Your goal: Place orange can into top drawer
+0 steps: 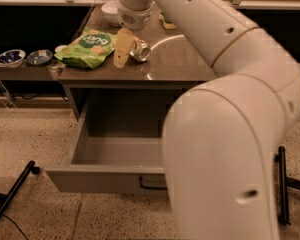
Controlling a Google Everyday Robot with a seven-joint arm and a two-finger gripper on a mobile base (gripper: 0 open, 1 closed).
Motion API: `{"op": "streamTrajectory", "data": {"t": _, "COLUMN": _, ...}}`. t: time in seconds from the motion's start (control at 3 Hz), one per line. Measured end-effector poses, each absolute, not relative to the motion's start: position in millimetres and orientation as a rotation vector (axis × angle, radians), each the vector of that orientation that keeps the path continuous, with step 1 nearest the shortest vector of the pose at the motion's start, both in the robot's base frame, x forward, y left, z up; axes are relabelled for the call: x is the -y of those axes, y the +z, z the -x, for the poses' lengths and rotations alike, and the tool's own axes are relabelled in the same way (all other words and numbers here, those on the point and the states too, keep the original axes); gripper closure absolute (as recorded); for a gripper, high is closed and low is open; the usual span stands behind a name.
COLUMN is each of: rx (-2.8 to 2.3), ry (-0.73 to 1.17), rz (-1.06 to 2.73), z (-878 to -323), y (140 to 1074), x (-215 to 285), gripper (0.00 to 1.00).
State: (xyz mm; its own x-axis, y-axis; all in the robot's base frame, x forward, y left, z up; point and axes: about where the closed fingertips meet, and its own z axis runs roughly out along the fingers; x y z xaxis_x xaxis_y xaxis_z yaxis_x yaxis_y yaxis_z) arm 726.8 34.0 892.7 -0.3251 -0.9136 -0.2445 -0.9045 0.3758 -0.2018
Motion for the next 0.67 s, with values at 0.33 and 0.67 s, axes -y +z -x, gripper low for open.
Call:
{"op": "streamTrajectory", "data": {"t": 0.33, "rx": -2.369, "ry": -0.004, "rz": 1.514, "z": -754, "y": 875, "x": -49, "gripper": 0.00}}
{"op": "streamTrajectory", "data": {"t": 0.67, "rx": -2.406, "ry": 0.043, "rz": 1.463, "z": -771, "y": 858, "x": -59, "gripper": 0.12}}
